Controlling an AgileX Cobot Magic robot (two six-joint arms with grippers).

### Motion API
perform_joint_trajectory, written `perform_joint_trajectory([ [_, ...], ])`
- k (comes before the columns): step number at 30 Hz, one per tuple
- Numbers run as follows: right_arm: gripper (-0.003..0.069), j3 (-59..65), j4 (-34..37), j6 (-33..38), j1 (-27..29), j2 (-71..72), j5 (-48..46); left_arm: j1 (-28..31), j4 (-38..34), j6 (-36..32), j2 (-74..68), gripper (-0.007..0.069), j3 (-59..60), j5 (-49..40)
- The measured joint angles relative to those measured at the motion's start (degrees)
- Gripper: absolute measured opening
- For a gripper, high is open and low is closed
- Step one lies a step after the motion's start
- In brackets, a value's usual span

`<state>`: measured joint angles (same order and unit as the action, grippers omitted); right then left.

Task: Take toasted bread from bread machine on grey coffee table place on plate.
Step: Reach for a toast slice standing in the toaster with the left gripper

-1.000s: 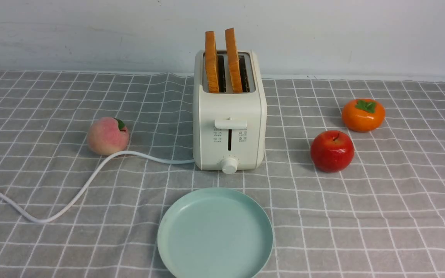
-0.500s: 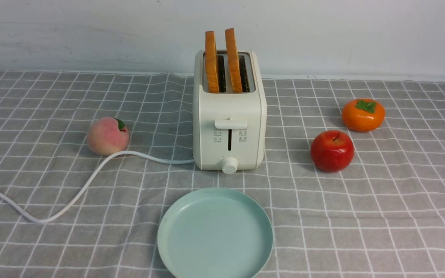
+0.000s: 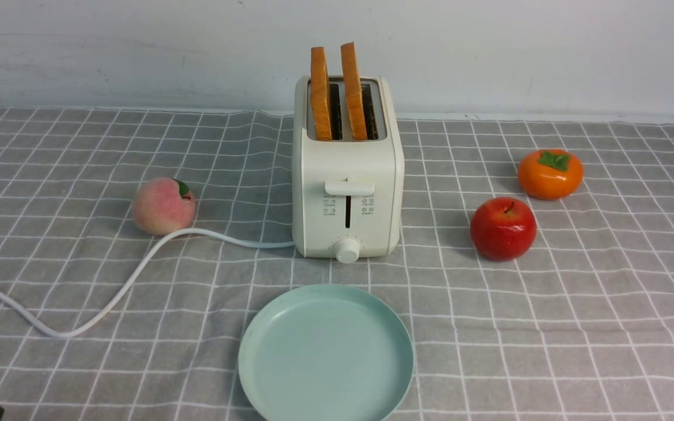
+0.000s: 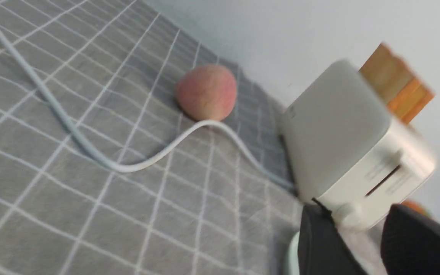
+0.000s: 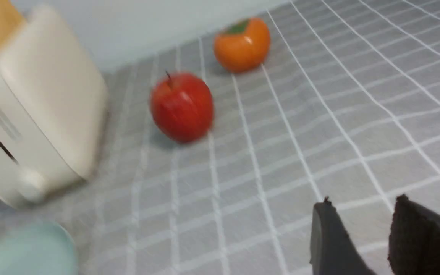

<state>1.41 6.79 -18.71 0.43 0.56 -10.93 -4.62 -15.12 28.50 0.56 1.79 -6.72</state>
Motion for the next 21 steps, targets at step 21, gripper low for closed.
perform_joint_trajectory([
  [21,0.0239,-1.33,10.36,-6.31,0.0,0.0,21.55,0.0,-11.53,0.72,0.0,-0.0014,0.0,16.84],
])
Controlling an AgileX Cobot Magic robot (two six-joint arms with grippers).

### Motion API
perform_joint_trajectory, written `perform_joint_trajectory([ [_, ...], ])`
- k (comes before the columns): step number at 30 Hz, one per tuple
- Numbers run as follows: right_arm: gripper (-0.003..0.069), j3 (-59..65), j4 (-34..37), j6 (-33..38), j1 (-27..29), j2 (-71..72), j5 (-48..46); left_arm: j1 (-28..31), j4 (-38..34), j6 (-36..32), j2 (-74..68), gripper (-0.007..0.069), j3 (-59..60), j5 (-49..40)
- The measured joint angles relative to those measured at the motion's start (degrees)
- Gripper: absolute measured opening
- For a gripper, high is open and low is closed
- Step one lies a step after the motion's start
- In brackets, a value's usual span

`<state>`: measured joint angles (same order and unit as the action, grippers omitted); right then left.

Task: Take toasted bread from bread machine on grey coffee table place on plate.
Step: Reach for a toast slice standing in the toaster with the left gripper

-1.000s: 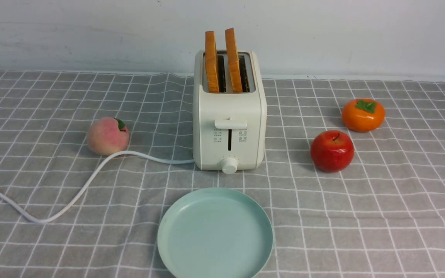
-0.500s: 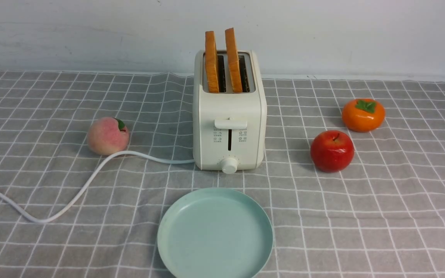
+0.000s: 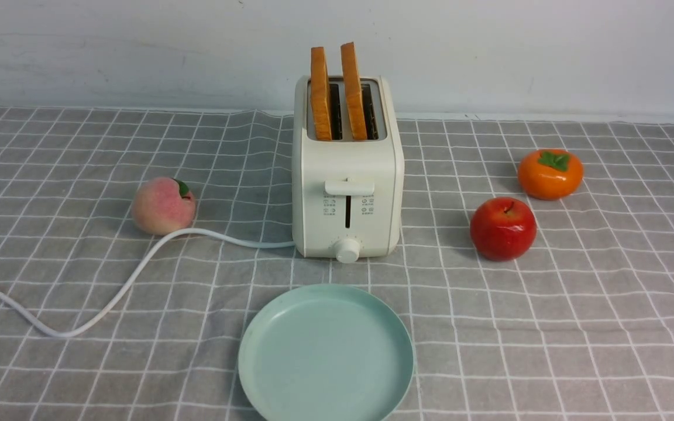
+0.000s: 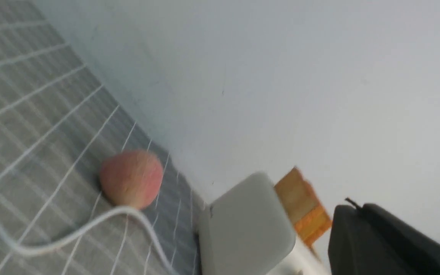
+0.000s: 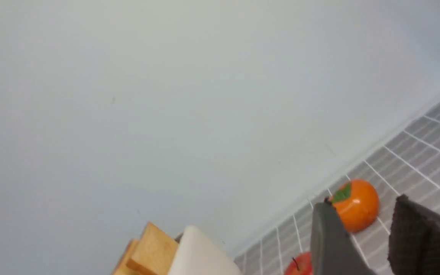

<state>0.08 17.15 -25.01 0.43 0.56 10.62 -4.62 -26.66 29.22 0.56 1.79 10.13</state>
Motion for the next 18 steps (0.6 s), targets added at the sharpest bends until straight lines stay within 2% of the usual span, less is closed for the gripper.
perform_joint_trajectory([
  [2,0.0212,-6.13,-1.42,-1.08,0.0,-0.87,-3.77,0.0,-0.13,-0.88,0.0,-0.0014,-2.23,2.28],
  [4,0.0165,-14.42,-3.49,-1.33,0.0,-4.37,-11.33,0.0,-0.13,-2.69,-1.29,-0.0014,-5.9,1.38],
  [5,0.0165,-15.34,-3.72,-1.39,0.0,-4.85,-12.25,0.0,-0.13,-2.92,-1.58,-0.0014,-6.4,1.12],
  [7,0.009,-26.68,-6.66,-1.0,0.0,-12.3,-23.99,0.0,-0.13,-6.06,-6.18,-0.0014,-12.74,-4.58],
  [11,-0.0009,-43.42,-9.78,6.77,0.0,-26.89,-44.55,0.0,0.83,-12.26,-20.47,-0.0014,-26.34,-24.64],
  [13,-0.0018,-51.04,-9.91,11.56,0.0,-34.79,-54.62,0.0,2.46,-15.13,-32.03,-0.0014,-35.49,-38.57],
  [14,-0.0018,-51.64,-9.91,12.39,0.0,-35.44,-56.27,0.0,2.6,-15.37,-32.03,-0.0014,-36.25,-39.63],
  [16,-0.0018,-57.76,-7.91,16.91,0.0,-43.22,-65.39,0.0,3.78,-19.19,-46.36,-0.0014,-46.42,-50.44],
  [18,-0.0017,-59.44,-5.72,19.18,0.0,-46.6,-68.2,0.0,3.57,-22.25,-53.4,-0.0014,-52.71,-53.77],
])
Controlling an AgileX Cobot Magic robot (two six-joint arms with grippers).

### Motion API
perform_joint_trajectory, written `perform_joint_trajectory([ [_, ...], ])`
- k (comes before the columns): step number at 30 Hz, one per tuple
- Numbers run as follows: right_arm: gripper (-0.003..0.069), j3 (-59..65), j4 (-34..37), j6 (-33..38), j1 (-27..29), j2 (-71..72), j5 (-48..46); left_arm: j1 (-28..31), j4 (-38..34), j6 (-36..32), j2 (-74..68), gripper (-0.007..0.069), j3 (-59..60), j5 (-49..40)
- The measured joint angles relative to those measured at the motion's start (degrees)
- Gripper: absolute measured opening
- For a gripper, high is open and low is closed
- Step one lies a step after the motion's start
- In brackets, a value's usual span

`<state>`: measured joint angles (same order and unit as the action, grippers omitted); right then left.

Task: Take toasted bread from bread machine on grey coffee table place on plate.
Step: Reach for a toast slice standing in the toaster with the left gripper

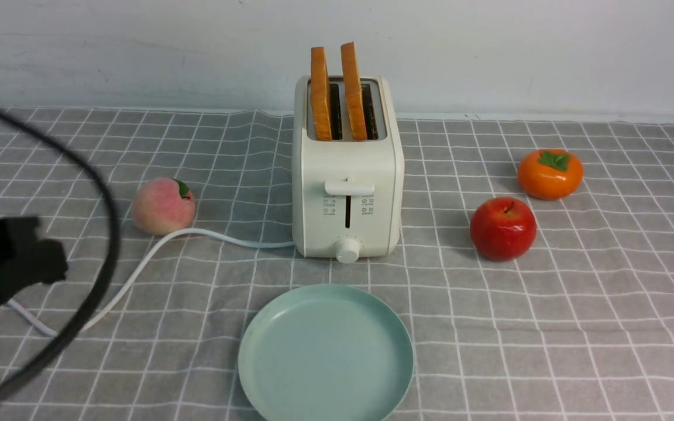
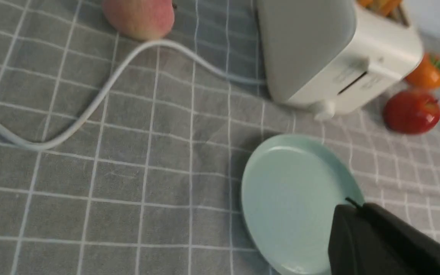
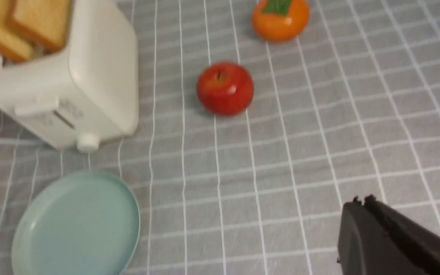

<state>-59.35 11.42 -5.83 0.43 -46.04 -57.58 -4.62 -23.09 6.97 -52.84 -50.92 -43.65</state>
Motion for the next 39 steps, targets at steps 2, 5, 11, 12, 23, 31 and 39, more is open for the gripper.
perform_joint_trajectory([
  [2,-0.0015,-0.4,2.28,1.99,0.0,-2.12,-1.67,0.0,-0.97,-3.27,-8.21,-0.0014,-6.04,-1.83],
  [5,-0.0013,-0.51,5.85,4.49,0.0,-3.41,-2.12,-0.72,-3.54,-7.28,-18.2,-0.0014,-15.54,-3.71],
  [11,-0.0005,-0.53,8.32,5.83,0.0,-3.45,-1.66,-8.69,-1.46,-8.88,-30.13,-0.0014,-29.23,-3.78],
  [12,-0.0002,-0.53,8.32,5.83,0.0,-3.45,-1.62,-10.76,-0.14,-7.94,-33.04,-0.0014,-32.66,-3.54],
  [23,0.0001,-0.53,8.91,5.83,0.0,-3.45,-1.5,-12.72,-0.19,-5.56,-49.07,0.0132,-47.23,7.32],
  [31,0.0013,-0.53,8.91,5.83,0.0,-3.45,-1.36,-12.93,-3.74,-5.7,-58.24,0.0502,-49.62,16.3],
  [39,0.0015,-0.53,8.91,5.83,0.0,-3.45,-1.3,-15.21,-5.24,-9.06,-61.24,0.0544,-49.92,21.21],
])
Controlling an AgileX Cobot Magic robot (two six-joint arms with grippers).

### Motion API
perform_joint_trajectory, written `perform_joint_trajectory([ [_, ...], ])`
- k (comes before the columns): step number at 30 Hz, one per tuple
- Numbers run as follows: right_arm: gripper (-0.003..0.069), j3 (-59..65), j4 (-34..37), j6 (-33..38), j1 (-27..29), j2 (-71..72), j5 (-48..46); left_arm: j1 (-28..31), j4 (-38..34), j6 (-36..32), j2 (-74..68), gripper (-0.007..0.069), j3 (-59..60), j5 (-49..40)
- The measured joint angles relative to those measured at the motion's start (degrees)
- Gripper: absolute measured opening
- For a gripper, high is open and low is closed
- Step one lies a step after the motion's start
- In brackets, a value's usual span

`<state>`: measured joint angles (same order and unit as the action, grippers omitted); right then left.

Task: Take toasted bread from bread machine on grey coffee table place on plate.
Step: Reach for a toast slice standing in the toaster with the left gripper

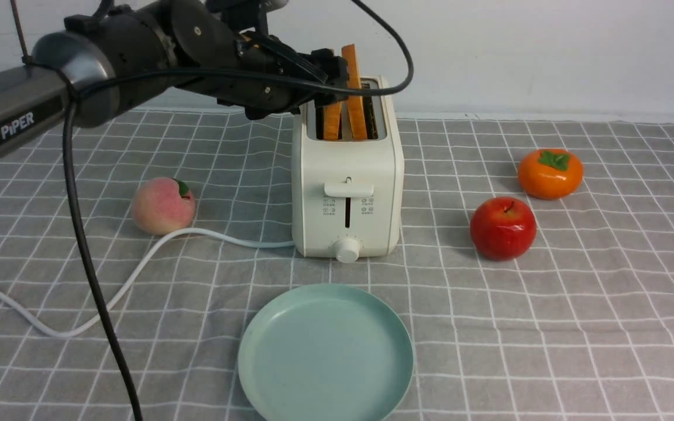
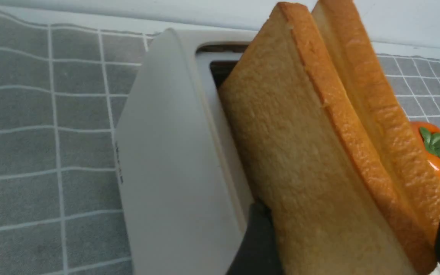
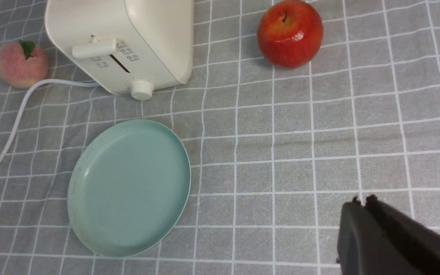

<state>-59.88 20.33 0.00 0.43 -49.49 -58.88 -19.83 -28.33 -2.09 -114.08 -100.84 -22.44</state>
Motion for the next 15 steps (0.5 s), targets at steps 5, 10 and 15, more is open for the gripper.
perform_joint_trajectory([
  [5,0.0018,0.0,0.0,0.0,0.0,0.0,0.0,-0.32,-0.53,-0.25,-0.58,0.037,-0.16,1.53],
  [10,0.0023,0.0,0.0,0.0,0.0,0.0,0.0,-0.38,-0.67,-0.34,-0.45,0.0052,-0.28,1.7],
  [15,0.0029,0.0,0.0,0.0,0.0,0.0,0.0,-0.38,0.8,-1.29,1.68,-0.0006,-0.22,0.18],
])
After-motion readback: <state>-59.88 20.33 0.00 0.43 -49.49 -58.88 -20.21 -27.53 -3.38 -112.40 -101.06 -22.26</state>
